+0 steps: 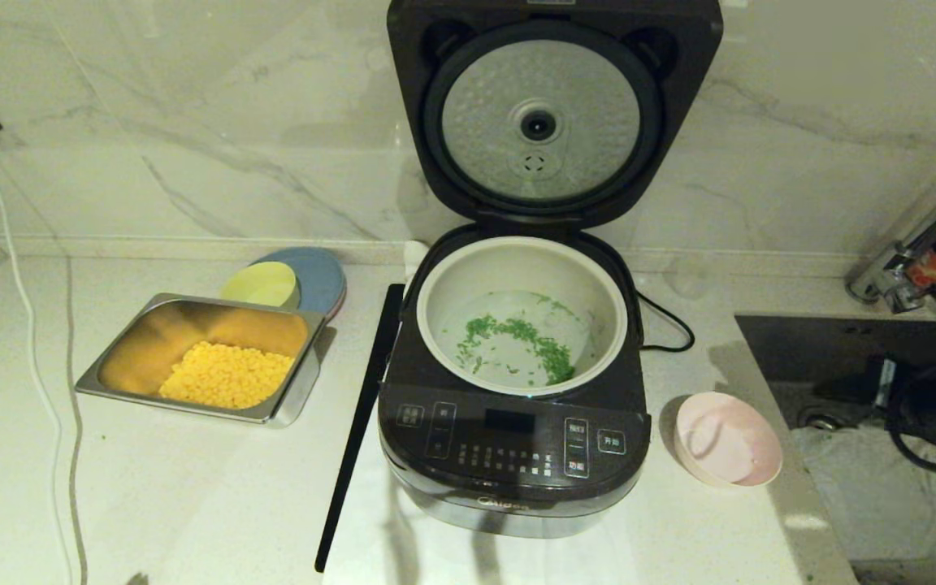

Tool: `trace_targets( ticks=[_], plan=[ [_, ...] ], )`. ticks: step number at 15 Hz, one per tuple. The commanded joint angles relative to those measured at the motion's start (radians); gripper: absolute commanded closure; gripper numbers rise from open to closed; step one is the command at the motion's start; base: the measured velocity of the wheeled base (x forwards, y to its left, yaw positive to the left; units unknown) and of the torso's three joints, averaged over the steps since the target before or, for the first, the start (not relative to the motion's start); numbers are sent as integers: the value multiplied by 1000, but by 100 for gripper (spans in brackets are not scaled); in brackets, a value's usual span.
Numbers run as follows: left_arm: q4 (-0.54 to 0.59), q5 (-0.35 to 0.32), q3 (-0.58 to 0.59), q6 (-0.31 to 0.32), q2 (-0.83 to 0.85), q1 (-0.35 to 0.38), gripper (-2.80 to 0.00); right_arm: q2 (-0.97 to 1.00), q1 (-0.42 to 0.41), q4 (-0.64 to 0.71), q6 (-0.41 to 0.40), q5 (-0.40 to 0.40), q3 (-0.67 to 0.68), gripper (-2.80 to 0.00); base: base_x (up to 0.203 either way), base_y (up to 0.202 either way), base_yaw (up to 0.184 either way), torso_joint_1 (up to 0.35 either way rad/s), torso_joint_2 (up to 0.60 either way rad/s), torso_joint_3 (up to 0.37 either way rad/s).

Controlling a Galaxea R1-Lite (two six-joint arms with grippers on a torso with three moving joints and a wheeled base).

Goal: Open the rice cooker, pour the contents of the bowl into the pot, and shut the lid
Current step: Turn off the tap

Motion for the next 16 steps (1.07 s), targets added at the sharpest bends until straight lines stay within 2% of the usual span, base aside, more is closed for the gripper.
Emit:
trace_targets(
  ticks=[1, 4, 7, 11, 16],
  plan=[
    [-1, 0, 9, 0, -1, 0, 0, -62, -75, 10, -20, -6, -11, 0, 0, 0, 0, 0, 0, 0],
    [-1, 0, 9, -1, -1, 0, 0, -28, -172, -6, -69, -80, -12, 0, 0, 0, 0, 0, 0, 0],
    [-1, 0, 9, 1, -1, 0, 0, 69, -249, -106, -102, -184, -3, 0, 0, 0, 0, 0, 0, 0],
    [-1, 0, 9, 0, -1, 0, 0, 152, -267, -220, -102, -243, 12, 0, 0, 0, 0, 0, 0, 0],
    [-1, 0, 9, 1, -1, 0, 0, 258, -263, -429, -106, -437, 16, 0, 0, 0, 0, 0, 0, 0]
  ],
)
